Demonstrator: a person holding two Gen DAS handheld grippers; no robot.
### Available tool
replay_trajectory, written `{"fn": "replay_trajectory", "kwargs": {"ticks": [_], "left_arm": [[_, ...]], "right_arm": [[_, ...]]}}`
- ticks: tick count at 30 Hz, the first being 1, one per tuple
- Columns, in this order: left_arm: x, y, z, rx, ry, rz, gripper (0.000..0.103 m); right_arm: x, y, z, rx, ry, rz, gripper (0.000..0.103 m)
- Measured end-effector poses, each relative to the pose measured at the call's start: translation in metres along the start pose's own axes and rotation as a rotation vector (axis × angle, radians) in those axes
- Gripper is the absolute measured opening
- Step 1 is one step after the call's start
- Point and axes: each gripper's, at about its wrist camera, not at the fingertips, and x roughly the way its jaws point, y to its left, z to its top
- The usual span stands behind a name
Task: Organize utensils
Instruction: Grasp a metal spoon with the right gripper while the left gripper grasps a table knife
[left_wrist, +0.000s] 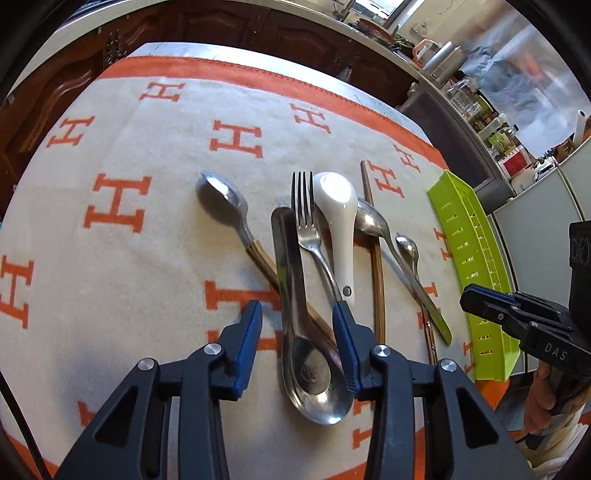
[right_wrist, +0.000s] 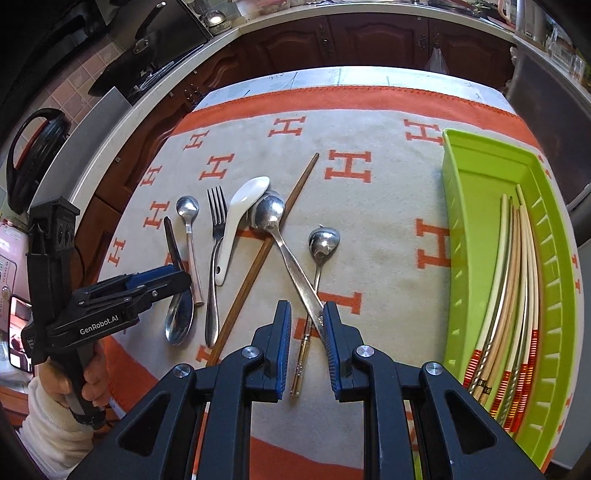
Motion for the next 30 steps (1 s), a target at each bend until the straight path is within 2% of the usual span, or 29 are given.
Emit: {"fn": "replay_trajectory", "kwargs": {"ticks": [1,3,4,6,13,16,26,30], "left_arm": [[0.002,-0.001,0.001,0.010,-0.010,0.008,0.034],[0.005,-0.003,0.003,0.025,-0.017,0.031,0.014],[0.006,-0.003,0.004,0.021,-0.019,0.016,0.012],[0.008,-0.001,0.005,0.002,-0.020,-0.009,0.011],[0.002,0.005,0.002,-0.074,-0.031,-0.014,0.006],[-0.006,0.006,0.002,-0.099,-0.039,0.003,0.002],[-0.005,0.015,0.000,-0.144,-0.032,-0.011,0.002],[-0.005,0.017,0.000,-0.155,-0.026,-0.022,0.002]], "right_arm": [[0.003,0.001,0.001,-0.006,0.002,-0.003,0.018],[0.006,0.003,0.002,-0.011,0.008,0.001,0.018],[0.007,0.003,0.002,-0.012,0.009,0.003,0.018],[0.010,0.005,0.004,-0.015,0.012,0.003,0.018],[0.021,0.016,0.013,-0.076,0.001,-0.011,0.018],[0.031,0.025,0.016,-0.135,-0.010,-0.048,0.018],[0.073,0.050,0.021,-0.317,-0.039,-0.214,0.018],[0.081,0.063,0.020,-0.392,-0.091,-0.283,0.019]]}}
